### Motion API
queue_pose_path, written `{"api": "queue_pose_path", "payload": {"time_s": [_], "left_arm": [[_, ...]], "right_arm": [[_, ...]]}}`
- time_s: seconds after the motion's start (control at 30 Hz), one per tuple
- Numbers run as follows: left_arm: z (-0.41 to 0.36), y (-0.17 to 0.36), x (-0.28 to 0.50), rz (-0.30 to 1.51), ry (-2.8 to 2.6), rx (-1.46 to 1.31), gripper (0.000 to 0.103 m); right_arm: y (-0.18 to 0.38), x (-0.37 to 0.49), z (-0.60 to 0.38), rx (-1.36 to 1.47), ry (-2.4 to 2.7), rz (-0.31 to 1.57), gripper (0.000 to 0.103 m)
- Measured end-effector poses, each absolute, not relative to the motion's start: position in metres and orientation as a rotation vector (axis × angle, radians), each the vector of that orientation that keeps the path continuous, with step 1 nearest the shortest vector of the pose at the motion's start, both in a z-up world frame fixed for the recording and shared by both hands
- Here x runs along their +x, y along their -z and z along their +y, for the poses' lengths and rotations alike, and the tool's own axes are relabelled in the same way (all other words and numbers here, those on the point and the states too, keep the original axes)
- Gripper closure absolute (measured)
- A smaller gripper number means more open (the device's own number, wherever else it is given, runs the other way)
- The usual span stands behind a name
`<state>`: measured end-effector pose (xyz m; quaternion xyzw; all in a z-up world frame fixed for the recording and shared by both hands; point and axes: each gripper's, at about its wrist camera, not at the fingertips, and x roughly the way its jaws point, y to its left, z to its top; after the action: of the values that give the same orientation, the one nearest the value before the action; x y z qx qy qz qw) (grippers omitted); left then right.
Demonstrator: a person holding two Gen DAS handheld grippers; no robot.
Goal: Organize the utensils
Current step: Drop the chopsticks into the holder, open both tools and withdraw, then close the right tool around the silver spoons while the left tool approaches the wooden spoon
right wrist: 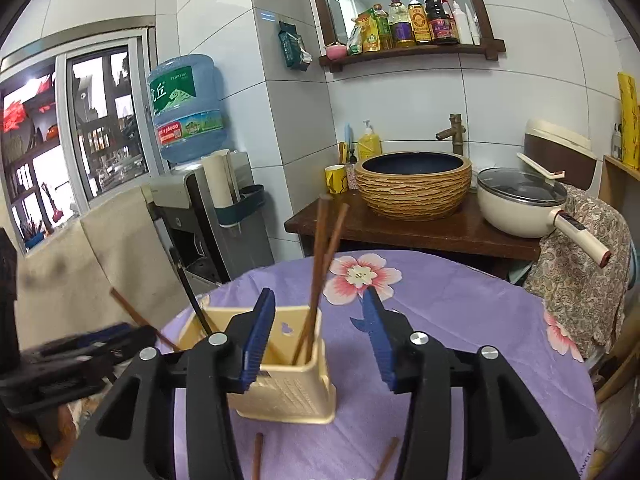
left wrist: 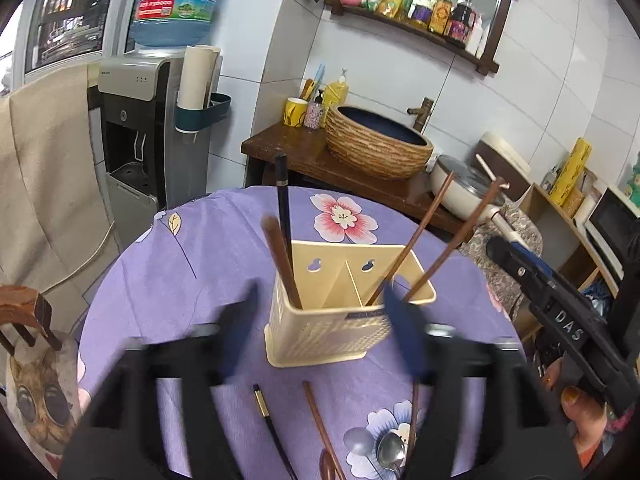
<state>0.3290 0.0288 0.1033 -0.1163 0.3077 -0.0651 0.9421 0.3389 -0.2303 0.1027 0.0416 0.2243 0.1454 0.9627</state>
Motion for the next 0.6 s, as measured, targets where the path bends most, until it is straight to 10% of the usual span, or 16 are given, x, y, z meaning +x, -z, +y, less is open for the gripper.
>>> {"api": "queue_pose_path", "payload": {"time_s": [0.6], "left_arm": [[0.052, 0.034, 0.244, 0.832, 0.033, -0.233, 0.020]], "right_arm": [[0.033, 0.252, -0.206, -0.066, -0.412, 0.784, 0.050]]}}
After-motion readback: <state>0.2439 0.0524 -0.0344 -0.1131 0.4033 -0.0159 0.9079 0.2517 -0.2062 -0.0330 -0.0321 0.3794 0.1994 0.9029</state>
